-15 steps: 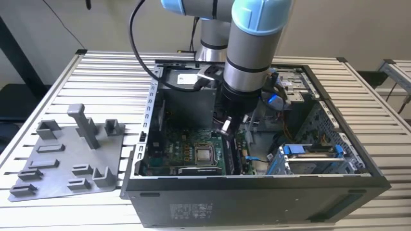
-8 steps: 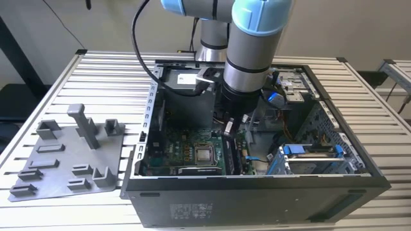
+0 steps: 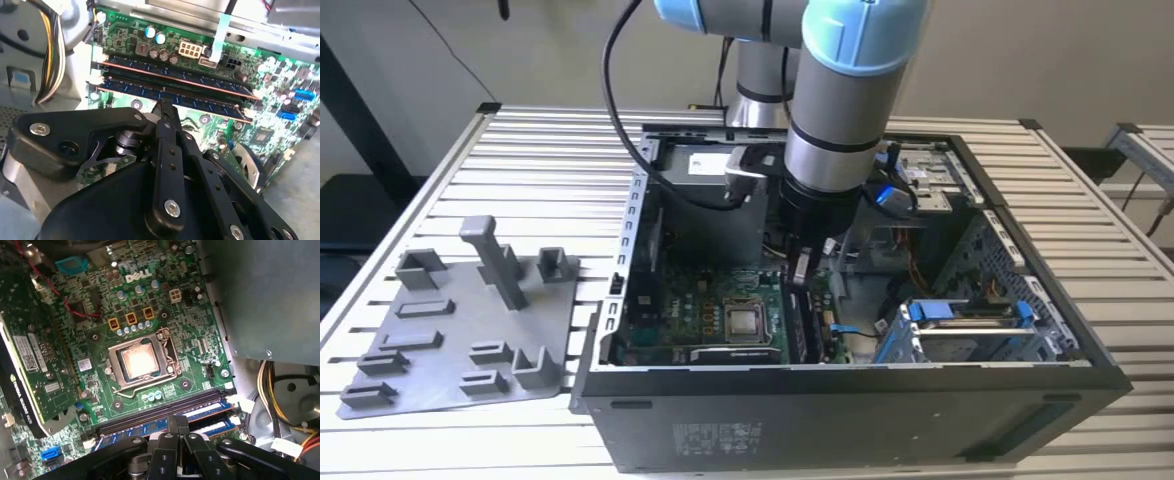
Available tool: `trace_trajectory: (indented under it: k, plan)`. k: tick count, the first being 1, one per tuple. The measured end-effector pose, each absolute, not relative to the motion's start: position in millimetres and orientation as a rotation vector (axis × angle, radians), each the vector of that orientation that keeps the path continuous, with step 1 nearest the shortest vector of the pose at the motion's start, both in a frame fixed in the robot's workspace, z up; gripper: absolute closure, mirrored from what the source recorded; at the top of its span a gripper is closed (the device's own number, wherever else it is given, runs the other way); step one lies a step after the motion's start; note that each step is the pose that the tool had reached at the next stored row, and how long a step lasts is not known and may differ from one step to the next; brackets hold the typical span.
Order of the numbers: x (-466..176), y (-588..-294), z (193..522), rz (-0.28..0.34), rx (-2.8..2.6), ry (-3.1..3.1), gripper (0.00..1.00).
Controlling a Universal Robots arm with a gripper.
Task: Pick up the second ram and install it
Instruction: 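Press down the second ram until it locks into place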
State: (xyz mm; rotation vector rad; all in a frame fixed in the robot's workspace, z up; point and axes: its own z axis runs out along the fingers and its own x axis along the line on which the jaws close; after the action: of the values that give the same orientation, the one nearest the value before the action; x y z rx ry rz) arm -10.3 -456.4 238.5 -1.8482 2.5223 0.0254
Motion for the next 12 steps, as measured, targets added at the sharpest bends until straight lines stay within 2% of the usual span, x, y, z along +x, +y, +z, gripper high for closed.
trace_trajectory:
  k: [12]
  plan:
    - [-10.3, -456.7, 237.4, 0.022, -2.075, 2.336, 0.89]
